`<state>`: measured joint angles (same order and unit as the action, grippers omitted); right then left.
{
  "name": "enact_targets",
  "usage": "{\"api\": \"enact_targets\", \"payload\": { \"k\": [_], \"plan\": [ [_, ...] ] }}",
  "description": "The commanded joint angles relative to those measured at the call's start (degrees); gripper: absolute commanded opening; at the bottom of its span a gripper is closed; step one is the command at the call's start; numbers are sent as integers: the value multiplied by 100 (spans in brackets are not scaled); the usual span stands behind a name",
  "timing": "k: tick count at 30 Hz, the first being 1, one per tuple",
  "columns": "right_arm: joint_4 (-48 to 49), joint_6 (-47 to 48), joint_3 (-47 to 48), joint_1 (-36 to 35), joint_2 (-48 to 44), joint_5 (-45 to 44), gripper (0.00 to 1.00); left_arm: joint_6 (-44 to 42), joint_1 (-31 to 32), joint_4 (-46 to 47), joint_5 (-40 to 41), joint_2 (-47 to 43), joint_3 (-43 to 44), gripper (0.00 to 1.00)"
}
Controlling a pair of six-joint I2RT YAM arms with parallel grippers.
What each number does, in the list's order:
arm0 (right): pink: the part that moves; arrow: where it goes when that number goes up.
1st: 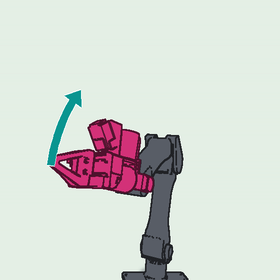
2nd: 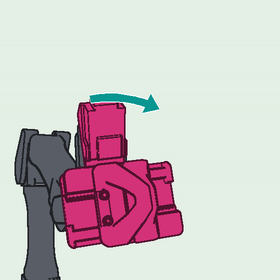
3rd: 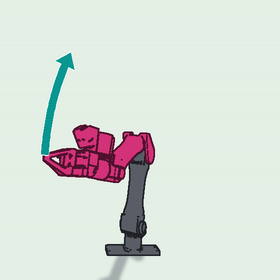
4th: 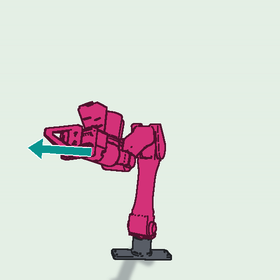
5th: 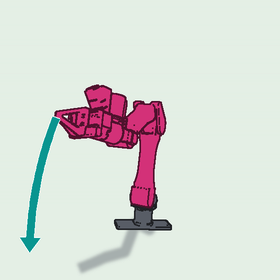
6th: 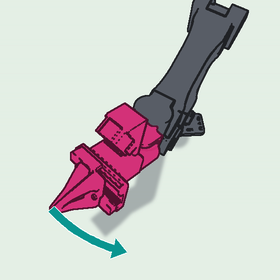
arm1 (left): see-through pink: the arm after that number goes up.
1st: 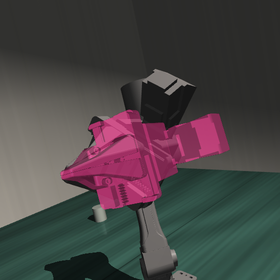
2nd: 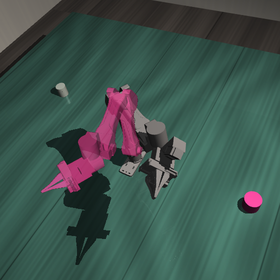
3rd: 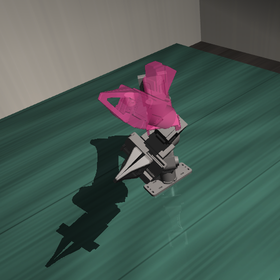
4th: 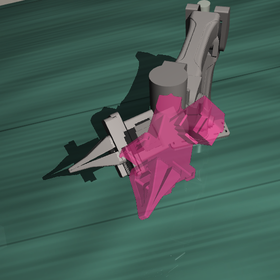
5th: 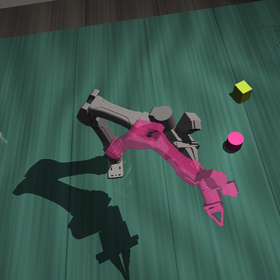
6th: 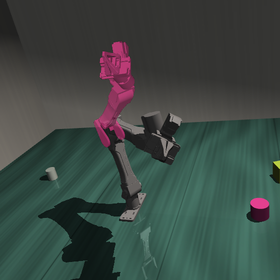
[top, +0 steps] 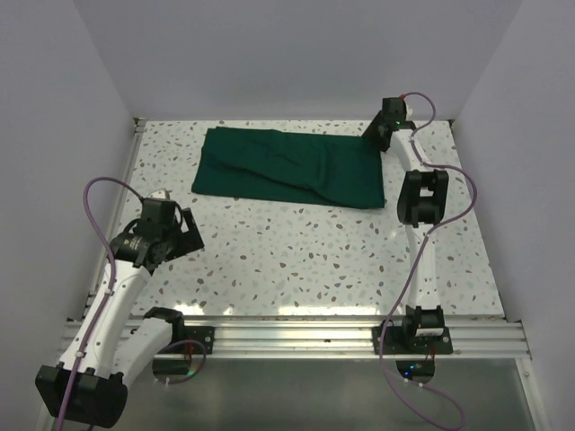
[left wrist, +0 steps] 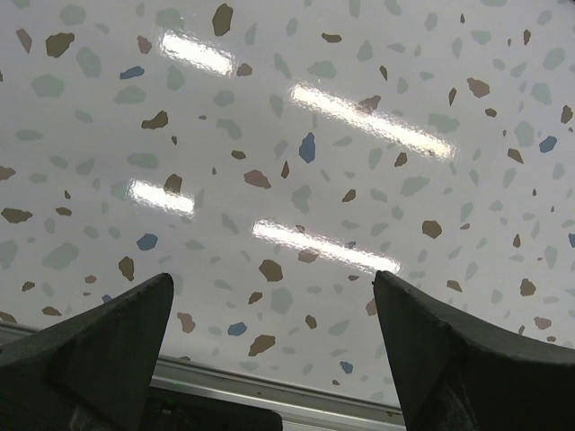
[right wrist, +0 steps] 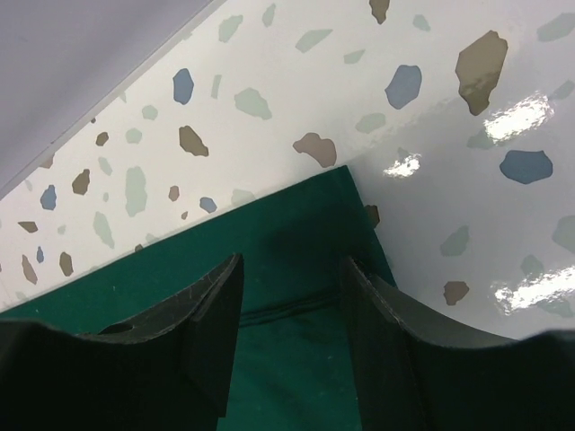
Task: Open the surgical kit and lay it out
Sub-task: Adjust the surgical kit at the center of the board.
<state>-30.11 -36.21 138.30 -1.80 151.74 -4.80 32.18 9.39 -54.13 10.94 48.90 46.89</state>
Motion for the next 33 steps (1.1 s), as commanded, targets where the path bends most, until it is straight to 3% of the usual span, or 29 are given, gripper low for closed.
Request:
{"api": "enact_targets", "payload": {
  "k": [1,12,33],
  "plan": [
    [-118,245,-66,13,-65,-91,51,183,-33,-151,14,-30,-93,97],
    [-478,527,-426,66,-434,-654,52,218,-33,-45,-30,-57,-154,97],
    [-909,834,-1253,66,-1156,-944,51,236,-33,25,-39,-39,-207,97]
  ]
}}
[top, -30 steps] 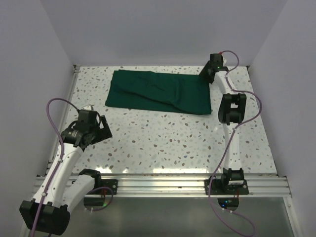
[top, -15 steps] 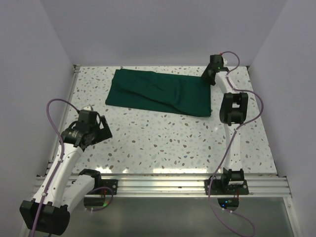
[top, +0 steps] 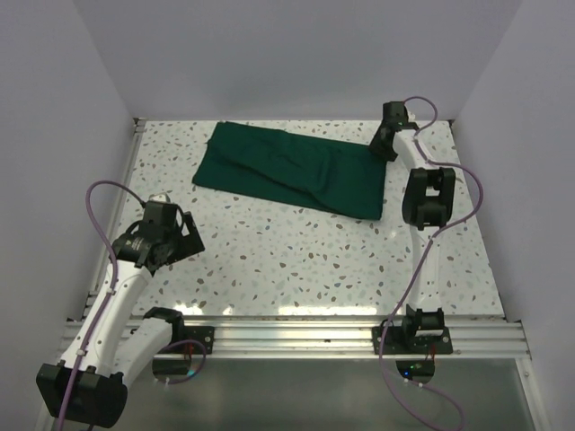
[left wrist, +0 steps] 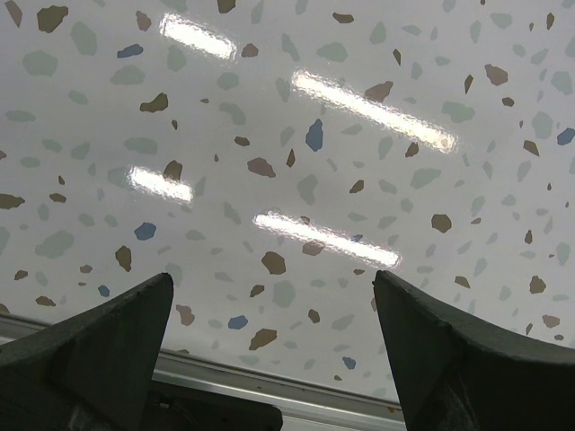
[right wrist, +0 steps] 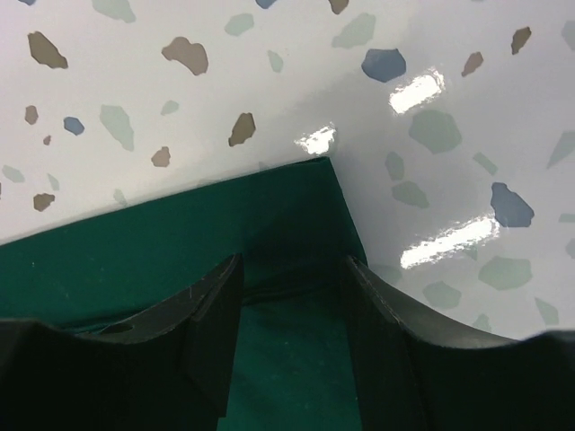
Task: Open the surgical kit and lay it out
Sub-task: Adjust the surgical kit at the center of the board.
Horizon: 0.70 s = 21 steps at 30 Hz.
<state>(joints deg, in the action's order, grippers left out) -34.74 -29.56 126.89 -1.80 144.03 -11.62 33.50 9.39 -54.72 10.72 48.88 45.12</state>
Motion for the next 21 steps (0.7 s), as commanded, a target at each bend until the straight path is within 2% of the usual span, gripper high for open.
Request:
{"api": "enact_targets", "payload": {
  "k": [1,6,11,14,18,21],
  "plan": [
    [-498,161,-138,66,-393,-236,51,105,-25,93,-17,-28,-30,97],
    [-692,144,-533,66,-603,-245,47,113,-33,84,0,-28,-39,97],
    [-349,179,-1342,57,-929,-52,44,140,-33,75,18,-46,-39,97],
    [-402,196,-1456,49,-938,19,34,131,-33,84,18,-19,-39,97],
    [-332,214,-1685,48,-1052,107,10,131,-33,75,18,16,-39,97],
    [-314,231,-1808,48,-1070,160,0,122,-34,84,18,16,-39,97]
  ]
}}
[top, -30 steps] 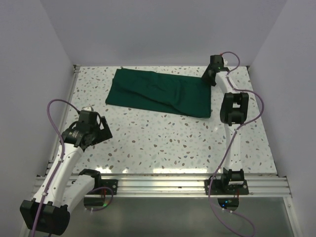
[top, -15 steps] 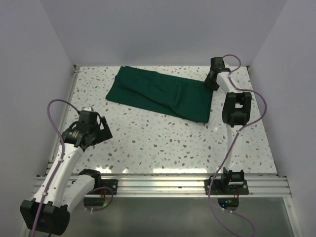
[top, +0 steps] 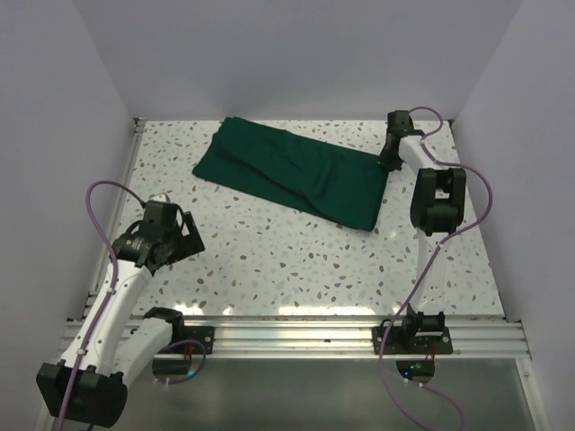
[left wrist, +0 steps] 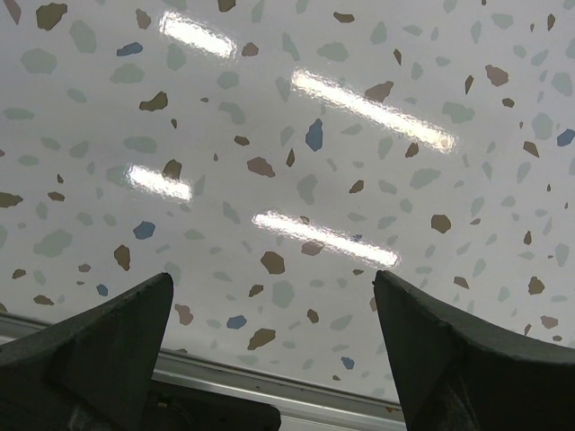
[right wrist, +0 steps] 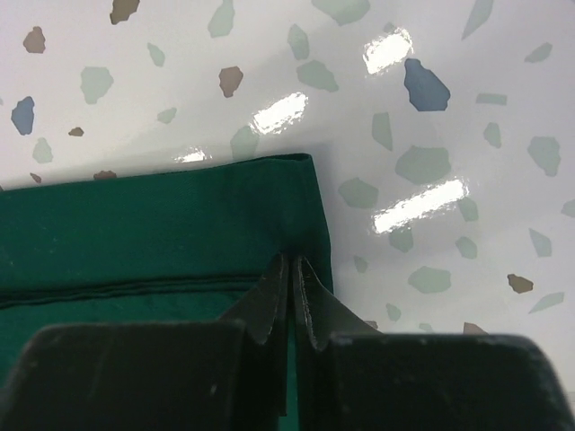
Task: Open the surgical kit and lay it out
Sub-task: Adjust the surgical kit at the center of the board.
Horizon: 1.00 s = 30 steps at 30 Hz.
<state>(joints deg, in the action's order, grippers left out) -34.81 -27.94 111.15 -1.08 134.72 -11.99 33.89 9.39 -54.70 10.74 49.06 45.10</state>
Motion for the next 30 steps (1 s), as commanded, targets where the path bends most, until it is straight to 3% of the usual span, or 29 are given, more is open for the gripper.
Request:
{"api": "enact_targets", "payload": {
  "k": [1,13,21,26,30],
  "plan": [
    [-333,70,-252,-32,-147,240,0,83,-42,73,7,-1,-37,97],
    [-826,-123,257,-138,-762,337,0,56,-33,266,-151,139,200,98],
    [-1449,-150,635,-270,-930,346,0,-84,-33,802,-494,710,464,98],
    [-1459,-159,390,-384,-1166,671,0,-172,-33,1127,-608,851,605,98],
    [-1345,-45,-13,-910,-1430,1022,0,-216,-33,1321,-644,1271,1034,98]
  ]
}}
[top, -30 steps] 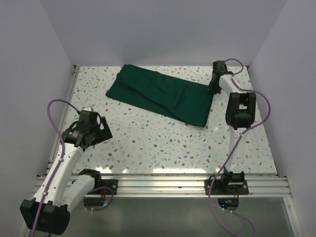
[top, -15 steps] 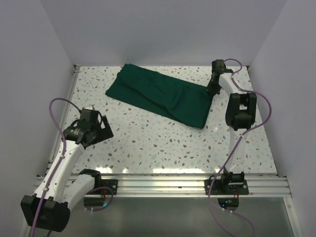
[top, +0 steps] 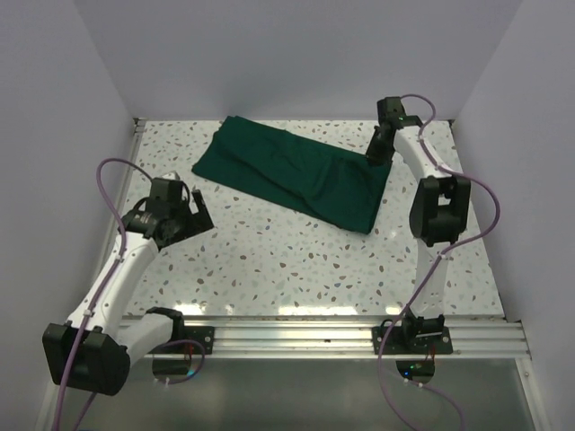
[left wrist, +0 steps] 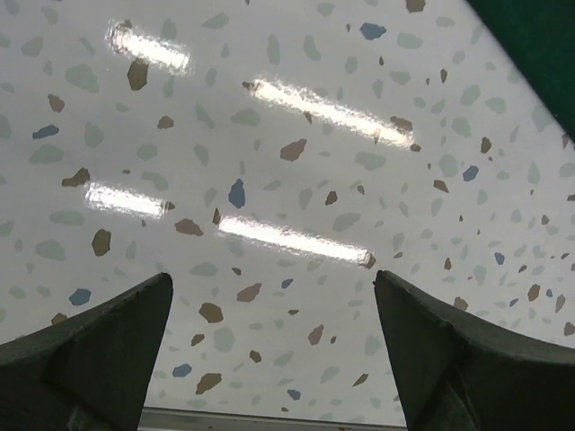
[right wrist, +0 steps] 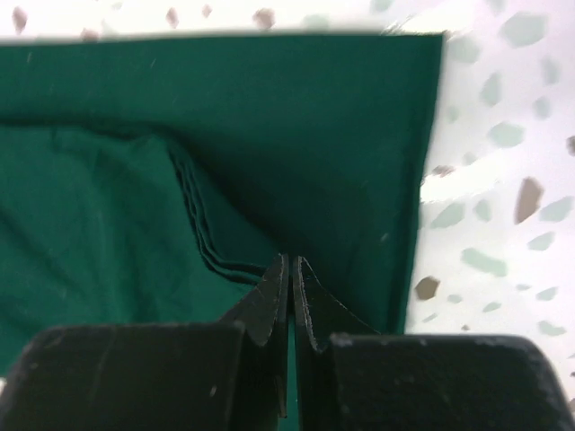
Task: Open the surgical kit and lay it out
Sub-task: Adjust the surgical kit at the center of the board, then open the surgical kit at the center of the board.
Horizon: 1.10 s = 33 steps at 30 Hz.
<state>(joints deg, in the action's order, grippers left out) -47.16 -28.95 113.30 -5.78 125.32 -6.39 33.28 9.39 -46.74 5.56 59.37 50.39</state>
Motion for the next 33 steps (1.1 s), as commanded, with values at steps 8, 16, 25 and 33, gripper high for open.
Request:
{"api": "enact_targets", "payload": {
  "k": [8,16,25,33],
  "plan": [
    [-91,3,-1046,-2257,-1683,1430,0,-322,-33,798,-29,1312,1833,99],
    [-716,-128,-3300,-4026,-3650,2000,0,-305,-25,991,261,1709,2396,99],
    [-1788,-366,-5940,-4476,-5903,2687,0,-6,-33,1299,665,1524,1913,99],
    [-2034,-252,-5663,-4484,-5501,2208,97,-5,-33,1132,779,1577,1878,99]
  ]
}}
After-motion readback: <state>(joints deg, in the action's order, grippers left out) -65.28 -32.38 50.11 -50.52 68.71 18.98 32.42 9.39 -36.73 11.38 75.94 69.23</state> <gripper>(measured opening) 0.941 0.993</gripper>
